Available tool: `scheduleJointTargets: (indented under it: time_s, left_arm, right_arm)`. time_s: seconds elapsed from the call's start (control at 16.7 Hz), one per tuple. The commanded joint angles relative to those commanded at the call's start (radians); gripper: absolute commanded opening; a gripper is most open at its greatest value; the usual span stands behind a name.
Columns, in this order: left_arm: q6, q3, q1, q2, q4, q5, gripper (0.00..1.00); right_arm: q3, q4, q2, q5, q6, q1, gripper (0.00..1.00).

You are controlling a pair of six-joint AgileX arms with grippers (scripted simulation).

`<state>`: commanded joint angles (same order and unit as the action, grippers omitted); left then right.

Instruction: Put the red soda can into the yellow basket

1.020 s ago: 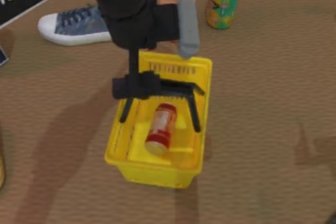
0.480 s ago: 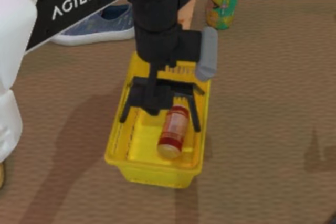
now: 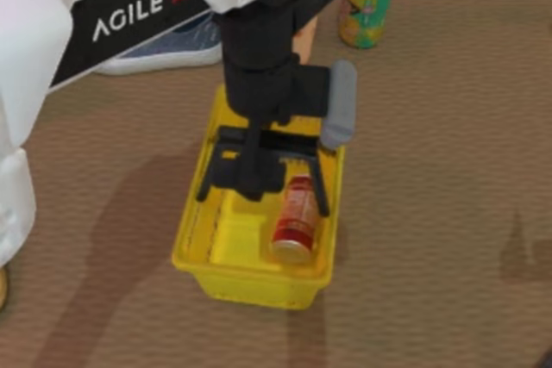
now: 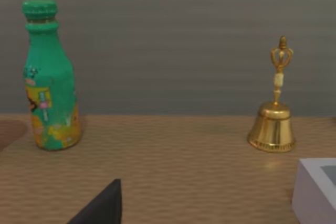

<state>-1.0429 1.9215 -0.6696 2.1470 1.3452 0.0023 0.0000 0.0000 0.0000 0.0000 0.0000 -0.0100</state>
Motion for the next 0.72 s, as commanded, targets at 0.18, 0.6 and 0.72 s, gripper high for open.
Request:
scheduleJointTargets:
  time_s: [0.18,0.6,0.72]
  left_arm:
    - [0.000,-0.004,0.000,0.000,-0.004,0.000,1.00]
    - [0.000,-0.004,0.000,0.000,-0.004,0.000,0.55]
    - [0.000,-0.004,0.000,0.000,-0.004,0.000,0.40]
  right_arm:
    - [0.000,0.000,0.000,0.000,0.000,0.000,1.00]
    - [0.000,0.000,0.000,0.000,0.000,0.000,1.00]
    - [0.000,0.000,0.000,0.000,0.000,0.000,1.00]
